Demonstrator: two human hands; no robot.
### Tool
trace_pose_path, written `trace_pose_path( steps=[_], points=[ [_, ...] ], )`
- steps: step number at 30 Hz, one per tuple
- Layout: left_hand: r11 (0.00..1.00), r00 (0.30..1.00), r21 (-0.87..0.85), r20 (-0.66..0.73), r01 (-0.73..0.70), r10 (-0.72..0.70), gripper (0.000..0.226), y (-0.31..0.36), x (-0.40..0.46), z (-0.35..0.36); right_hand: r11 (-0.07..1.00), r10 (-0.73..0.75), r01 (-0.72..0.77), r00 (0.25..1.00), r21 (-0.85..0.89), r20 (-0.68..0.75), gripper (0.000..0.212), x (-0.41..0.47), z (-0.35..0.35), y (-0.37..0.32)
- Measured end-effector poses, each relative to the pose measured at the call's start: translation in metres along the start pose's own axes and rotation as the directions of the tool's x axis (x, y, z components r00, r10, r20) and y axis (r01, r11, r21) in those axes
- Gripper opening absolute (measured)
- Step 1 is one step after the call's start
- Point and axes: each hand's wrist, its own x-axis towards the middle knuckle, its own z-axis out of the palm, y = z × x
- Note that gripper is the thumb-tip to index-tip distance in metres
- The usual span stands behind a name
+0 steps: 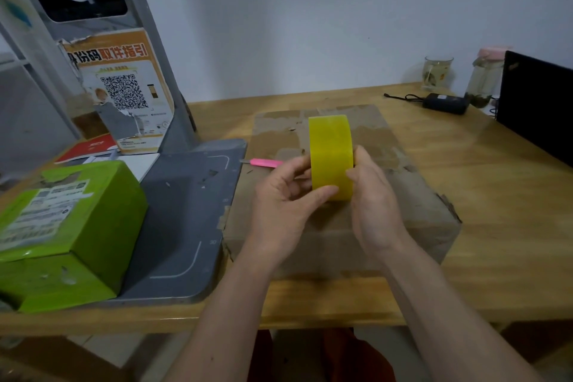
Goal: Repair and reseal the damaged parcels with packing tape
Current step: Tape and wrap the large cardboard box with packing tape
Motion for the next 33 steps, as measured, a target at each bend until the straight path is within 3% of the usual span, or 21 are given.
trace_pose_path(
  steps=[7,12,27,33],
  points=[
    [1.000,1.000,0.008,0.009,-0.001,0.001,0.036,-0.0002,-0.0010,0.0006,0.999,0.028,-0.028,1.000,-0.040,0.009,0.031,-0.0014,-0.0071,0.0043],
    [1.000,1.000,-0.028,0.010,0.009,-0.009,0.034,0.0029,-0.0021,0.0004,0.999,0.004,-0.005,0.999,0.033,0.035,0.033,-0.0018,-0.0036,0.0036],
    [1.000,1.000,-0.005,0.002,0.019,-0.019,0.032,0.0008,-0.0003,0.0024,0.998,0.006,-0.006,1.000,-0.059,0.009,0.031,0.0004,-0.0078,0.0039],
    [0.999,1.000,-0.039,0.012,0.010,-0.010,0.032,0.0044,-0.0008,0.0006,1.000,-0.030,0.030,0.997,0.000,0.065,0.034,-0.0019,-0.0043,0.0010]
  ],
)
